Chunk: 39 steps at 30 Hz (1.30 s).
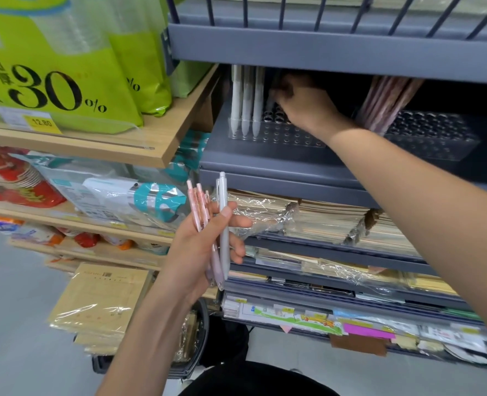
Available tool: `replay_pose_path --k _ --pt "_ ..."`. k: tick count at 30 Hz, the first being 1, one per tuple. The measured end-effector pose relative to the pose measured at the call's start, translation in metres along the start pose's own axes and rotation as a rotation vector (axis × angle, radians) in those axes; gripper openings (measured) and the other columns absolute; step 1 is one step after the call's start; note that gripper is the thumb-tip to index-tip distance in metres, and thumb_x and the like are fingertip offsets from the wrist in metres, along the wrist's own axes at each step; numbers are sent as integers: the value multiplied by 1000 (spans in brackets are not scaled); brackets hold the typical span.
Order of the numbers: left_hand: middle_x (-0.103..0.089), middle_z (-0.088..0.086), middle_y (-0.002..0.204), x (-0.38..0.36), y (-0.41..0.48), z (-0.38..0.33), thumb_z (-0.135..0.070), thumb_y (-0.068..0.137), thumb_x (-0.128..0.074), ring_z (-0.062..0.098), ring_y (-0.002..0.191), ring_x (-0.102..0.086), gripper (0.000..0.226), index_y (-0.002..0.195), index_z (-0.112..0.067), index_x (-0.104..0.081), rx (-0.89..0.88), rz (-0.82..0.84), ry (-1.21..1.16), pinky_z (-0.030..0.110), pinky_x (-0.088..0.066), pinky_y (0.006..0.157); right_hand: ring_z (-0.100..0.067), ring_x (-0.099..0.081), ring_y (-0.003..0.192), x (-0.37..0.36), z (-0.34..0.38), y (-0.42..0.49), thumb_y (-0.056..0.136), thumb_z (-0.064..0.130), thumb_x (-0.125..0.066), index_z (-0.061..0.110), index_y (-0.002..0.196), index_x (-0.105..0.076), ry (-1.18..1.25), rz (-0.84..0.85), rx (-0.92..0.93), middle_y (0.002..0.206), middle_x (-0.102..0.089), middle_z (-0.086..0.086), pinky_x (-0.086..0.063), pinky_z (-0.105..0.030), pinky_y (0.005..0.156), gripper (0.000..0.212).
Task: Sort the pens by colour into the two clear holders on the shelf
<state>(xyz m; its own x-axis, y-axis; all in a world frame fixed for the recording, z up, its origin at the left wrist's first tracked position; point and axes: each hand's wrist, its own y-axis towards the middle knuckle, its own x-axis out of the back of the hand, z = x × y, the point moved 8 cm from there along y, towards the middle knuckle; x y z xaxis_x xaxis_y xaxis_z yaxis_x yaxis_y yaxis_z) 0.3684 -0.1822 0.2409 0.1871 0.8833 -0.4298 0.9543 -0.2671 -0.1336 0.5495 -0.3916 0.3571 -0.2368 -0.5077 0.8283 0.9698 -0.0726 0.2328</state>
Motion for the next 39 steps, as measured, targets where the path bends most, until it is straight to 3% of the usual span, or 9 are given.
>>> replay_pose_path --k 2,4,10,14,23,28,35,39 --pt "-75 13 94 0 -1 1 -32 84 -70 20 51 -61 43 116 -5 -59 -1 -6 -3 31 -55 50 -26 -56 86 0 -3 -2 100 40 -43 18 127 -55 9 16 9 113 -64 -14 -37 -27 73 37" --pt "-75 13 94 0 -1 3 -32 84 -71 20 51 -61 46 118 -4 -58 4 -16 -10 30 -54 49 -29 -59 93 1 -5 -4 101 37 -43 16 125 -57 5 9 39 113 -65 -15 -35 -26 74 35" --pt "-75 15 97 -1 -2 7 -26 89 -66 20 52 -62 31 113 -8 -66 9 -11 -14 29 -53 49 -34 -61 96 1 1 -8 100 30 -43 10 115 -60 -30 2 95 108 -65 -19 -32 -26 71 30" --pt "-74 13 97 -1 -1 4 -26 89 -65 20 52 -61 30 113 -7 -66 -2 -14 -7 31 -54 50 -29 -58 85 2 2 -10 99 29 -42 22 102 -55 -45 8 97 97 -64 -15 -30 -25 69 15" --pt "-74 12 94 -4 -1 7 -25 89 -65 19 52 -61 29 112 -8 -67 -6 -27 -5 29 -53 48 -38 -62 97 6 0 -14 97 30 -45 12 102 -63 -46 -112 44 104 -67 -18 -40 -29 73 26" --pt "-74 13 98 -5 -1 7 -26 90 -66 19 53 -61 19 102 -16 -75 -8 -13 -13 28 -53 50 -35 -62 96 7 1 -16 98 26 -43 11 105 -62 -44 -75 42 103 -68 -16 -43 -31 74 25" --pt "-73 18 110 -10 -2 3 -25 93 -64 19 52 -61 24 107 -9 -54 -32 19 -23 28 -54 51 -34 -61 101 10 4 -18 100 29 -45 7 112 -62 -56 -50 41 110 -67 -16 -48 -35 83 30" --pt "-73 19 110 -12 -1 -1 -26 92 -62 19 54 -64 19 96 -10 -52 -41 29 0 27 -56 51 -27 -62 107 22 -4 -22 98 37 -51 18 122 -61 22 -88 -20 119 -67 -9 -43 -24 83 33"
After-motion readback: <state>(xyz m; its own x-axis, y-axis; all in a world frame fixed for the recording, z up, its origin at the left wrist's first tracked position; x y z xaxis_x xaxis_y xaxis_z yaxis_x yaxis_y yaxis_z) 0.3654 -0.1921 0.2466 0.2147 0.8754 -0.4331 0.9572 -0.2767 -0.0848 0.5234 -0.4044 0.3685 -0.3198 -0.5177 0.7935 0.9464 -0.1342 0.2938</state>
